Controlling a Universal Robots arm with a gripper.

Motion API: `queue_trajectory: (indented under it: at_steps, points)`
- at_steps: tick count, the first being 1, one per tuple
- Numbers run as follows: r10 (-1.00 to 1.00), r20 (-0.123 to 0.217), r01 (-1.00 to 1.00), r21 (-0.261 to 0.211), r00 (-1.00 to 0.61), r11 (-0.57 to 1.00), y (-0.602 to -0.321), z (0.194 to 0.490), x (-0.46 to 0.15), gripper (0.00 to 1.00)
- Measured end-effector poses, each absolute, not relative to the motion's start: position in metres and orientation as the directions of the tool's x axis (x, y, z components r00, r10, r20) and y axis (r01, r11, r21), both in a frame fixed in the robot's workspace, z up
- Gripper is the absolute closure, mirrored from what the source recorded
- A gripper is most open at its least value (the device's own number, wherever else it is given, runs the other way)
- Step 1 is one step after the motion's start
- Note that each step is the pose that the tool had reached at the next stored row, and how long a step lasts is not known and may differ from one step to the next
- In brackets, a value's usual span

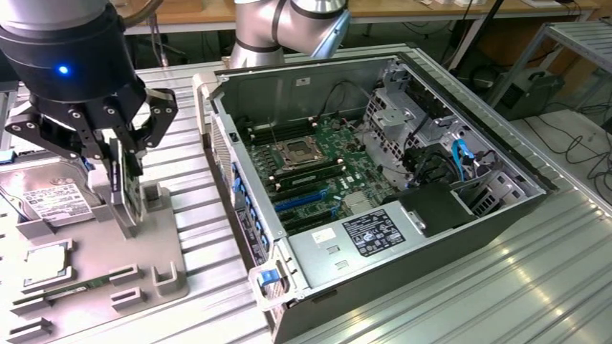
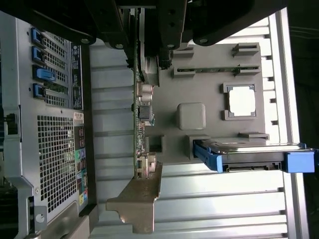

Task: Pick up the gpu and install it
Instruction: 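Pick up the gpu and move the gpu toward the slot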

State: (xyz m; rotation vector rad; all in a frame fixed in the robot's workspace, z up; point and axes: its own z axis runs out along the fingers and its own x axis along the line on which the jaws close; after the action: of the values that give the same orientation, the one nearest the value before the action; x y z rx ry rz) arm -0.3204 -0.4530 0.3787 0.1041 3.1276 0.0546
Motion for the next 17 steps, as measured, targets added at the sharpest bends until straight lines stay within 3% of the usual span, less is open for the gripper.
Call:
queue_trajectory:
  at_steps: [12, 14, 17]
  points:
    - [0.067, -0.009, 0.066, 0.035, -0.998, 0.997, -0.453, 0.405, -0.320, 0.73]
    - [0.044, -0.004, 0.043, 0.035, -0.999, 0.998, -0.453, 0.440, -0.320, 0.73]
    - [0.019, -0.003, 0.019, 0.035, -1.000, 0.999, -0.453, 0.442, -0.299, 0.73]
